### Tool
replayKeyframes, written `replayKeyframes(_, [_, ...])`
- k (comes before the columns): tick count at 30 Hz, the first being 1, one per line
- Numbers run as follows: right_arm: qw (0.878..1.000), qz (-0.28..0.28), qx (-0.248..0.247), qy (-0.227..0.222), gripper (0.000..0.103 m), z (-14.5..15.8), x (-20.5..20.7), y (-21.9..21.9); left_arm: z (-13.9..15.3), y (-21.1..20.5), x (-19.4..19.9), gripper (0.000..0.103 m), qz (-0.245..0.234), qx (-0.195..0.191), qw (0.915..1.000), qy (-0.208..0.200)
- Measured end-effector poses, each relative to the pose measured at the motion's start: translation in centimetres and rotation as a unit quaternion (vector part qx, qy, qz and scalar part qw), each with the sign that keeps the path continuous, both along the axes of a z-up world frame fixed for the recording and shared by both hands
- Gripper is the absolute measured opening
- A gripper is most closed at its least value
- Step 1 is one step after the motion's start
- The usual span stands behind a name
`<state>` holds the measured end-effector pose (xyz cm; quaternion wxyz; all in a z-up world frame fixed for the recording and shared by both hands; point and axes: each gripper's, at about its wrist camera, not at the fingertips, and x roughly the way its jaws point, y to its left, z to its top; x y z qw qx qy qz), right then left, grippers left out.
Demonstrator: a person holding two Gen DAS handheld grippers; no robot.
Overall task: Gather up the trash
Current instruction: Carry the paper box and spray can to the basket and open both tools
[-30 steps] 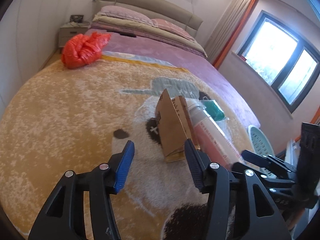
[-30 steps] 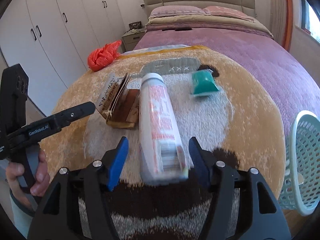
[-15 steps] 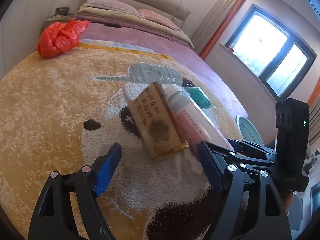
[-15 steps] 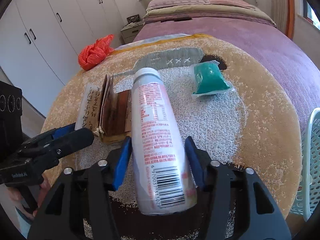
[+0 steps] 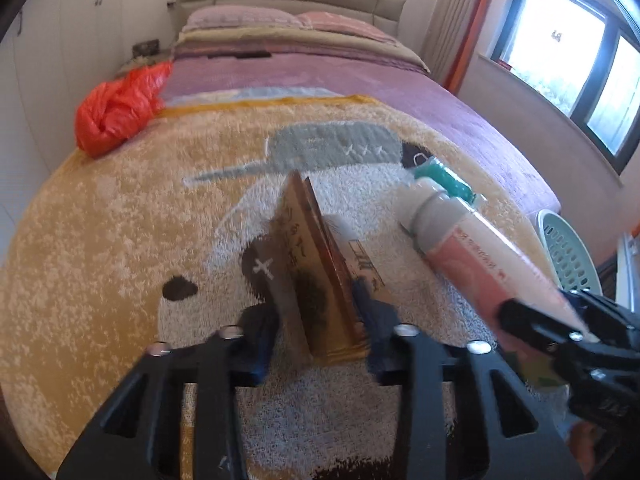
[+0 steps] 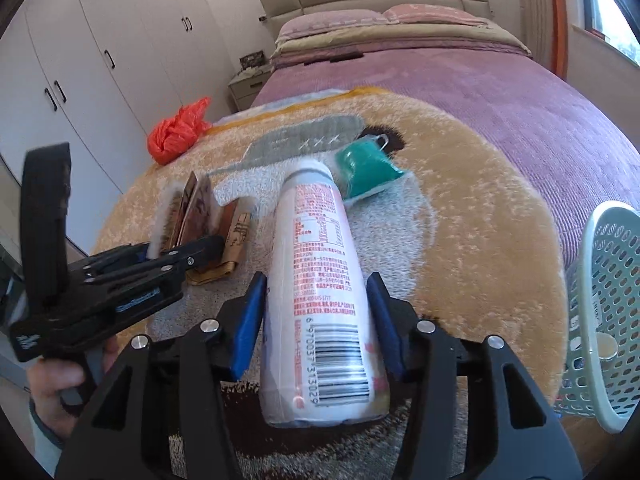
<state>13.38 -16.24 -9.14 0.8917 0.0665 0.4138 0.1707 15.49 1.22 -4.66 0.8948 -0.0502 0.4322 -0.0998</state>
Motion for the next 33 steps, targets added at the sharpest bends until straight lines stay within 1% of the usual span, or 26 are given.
replayKeyframes(1, [1.0,-0.002,0.003,-0.003,0.047,0.3,-0.2,-0.3,0.2,0.0,-0.1,0.01,-0.004,-0.004,1.0,-0.002])
replayKeyframes(3, [1.0,-0.005,0.009,-0.009,0.047,0.9,-0.6,-1.2,0.9,-0.1,-0.4,0.01,-0.011,-0.023,0.9996,-0.013])
replayKeyframes(6, [1.0,-0.011,0.017,-0.016,0.047,1.7,-1.2,-2.3,2.0,-0.8,-0.9,0.01,-0.016,-0.015,0.9991,-0.035])
replayKeyframes(8, [0.999,-0.015,0.023,-0.023,0.047,2.3,-1.7,-3.1,3.1,-1.3,-1.4,0.01,-0.026,-0.023,0.9982,-0.049])
replayKeyframes(13, [0.997,-0.032,0.04,-0.055,0.047,4.7,-3.2,-5.4,5.6,-4.2,-2.0,0.01,-0.054,-0.024,0.9948,-0.083])
replayKeyframes(16, [0.994,-0.057,0.047,-0.08,0.047,6.1,-4.4,-7.8,6.4,-6.2,-2.1,0.01,-0.077,-0.032,0.9921,-0.093])
replayKeyframes(20, [0.988,-0.107,0.043,-0.1,0.047,7.1,-5.5,-11.4,7.1,-9.8,-1.7,0.01,-0.113,-0.033,0.9879,-0.101])
replayKeyframes(23, [0.982,-0.15,0.042,-0.103,0.047,7.0,-6.0,-14.8,7.3,-13.1,-1.3,0.01,-0.144,-0.039,0.9832,-0.105])
replayKeyframes(26, [0.975,-0.194,0.043,-0.098,0.047,6.3,-6.3,-18.4,7.0,-16.4,-0.9,0.01,-0.18,-0.046,0.9773,-0.101])
replayKeyframes(29, [0.966,-0.24,0.035,-0.09,0.047,5.0,-6.3,-21.7,6.3,-20.5,-0.3,0.01,-0.22,-0.045,0.9697,-0.095])
replayKeyframes(33, [0.955,-0.285,0.04,-0.073,0.047,2.9,-6.1,-25.6,5.0,-25.0,0.2,0.01,-0.256,-0.041,0.9622,-0.083])
